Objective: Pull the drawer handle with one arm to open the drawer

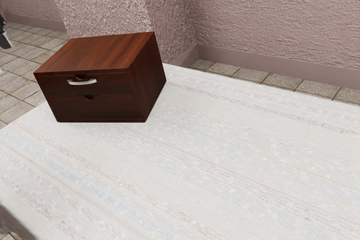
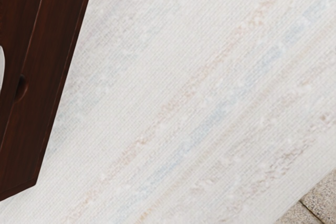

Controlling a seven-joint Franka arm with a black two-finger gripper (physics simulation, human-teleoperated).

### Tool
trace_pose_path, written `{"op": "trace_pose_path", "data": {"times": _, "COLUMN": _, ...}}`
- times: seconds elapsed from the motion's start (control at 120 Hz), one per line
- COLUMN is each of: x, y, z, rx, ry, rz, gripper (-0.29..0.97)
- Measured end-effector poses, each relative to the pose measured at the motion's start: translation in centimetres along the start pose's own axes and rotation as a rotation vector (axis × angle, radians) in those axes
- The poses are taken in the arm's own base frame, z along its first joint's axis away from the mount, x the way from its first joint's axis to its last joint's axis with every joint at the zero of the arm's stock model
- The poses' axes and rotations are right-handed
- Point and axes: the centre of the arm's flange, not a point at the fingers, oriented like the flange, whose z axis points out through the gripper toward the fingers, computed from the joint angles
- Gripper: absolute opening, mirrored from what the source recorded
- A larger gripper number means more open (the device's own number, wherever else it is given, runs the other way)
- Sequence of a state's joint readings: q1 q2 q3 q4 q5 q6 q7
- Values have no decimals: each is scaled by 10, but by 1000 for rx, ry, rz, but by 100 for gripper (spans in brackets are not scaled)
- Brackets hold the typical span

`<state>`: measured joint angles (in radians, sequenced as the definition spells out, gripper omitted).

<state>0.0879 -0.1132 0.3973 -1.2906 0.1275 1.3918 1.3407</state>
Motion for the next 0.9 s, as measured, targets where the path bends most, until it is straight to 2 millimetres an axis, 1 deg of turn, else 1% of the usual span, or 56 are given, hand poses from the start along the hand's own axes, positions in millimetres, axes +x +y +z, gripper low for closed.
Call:
{"op": "trace_pose_path", "data": {"times": 0.2, "x": 3, "y": 1, "z": 0, "rx": -2, "ry": -1, "rz": 9, "gripper": 68}}
{"op": "trace_pose_path", "data": {"times": 0.225, "x": 8, "y": 1, "z": -3, "rx": 4, "ry": -1, "rz": 17, "gripper": 68}}
{"op": "trace_pose_path", "data": {"times": 0.292, "x": 29, "y": 7, "z": -13, "rx": 26, "ry": 11, "rz": 59, "gripper": 68}}
{"op": "trace_pose_path", "data": {"times": 0.325, "x": 35, "y": 8, "z": -15, "rx": 31, "ry": 14, "rz": 71, "gripper": 68}}
{"op": "trace_pose_path", "data": {"times": 0.417, "x": 41, "y": 4, "z": -7, "rx": 20, "ry": 4, "rz": 75, "gripper": 68}}
{"op": "trace_pose_path", "data": {"times": 0.575, "x": 41, "y": -1, "z": 3, "rx": 5, "ry": -5, "rz": 69, "gripper": 68}}
{"op": "trace_pose_path", "data": {"times": 0.733, "x": 43, "y": 0, "z": 8, "rx": -7, "ry": -11, "rz": 76, "gripper": 68}}
{"op": "trace_pose_path", "data": {"times": 0.808, "x": 37, "y": 5, "z": 18, "rx": -22, "ry": -32, "rz": 78, "gripper": 68}}
{"op": "trace_pose_path", "data": {"times": 0.9, "x": 23, "y": 13, "z": 34, "rx": -33, "ry": -57, "rz": 76, "gripper": 68}}
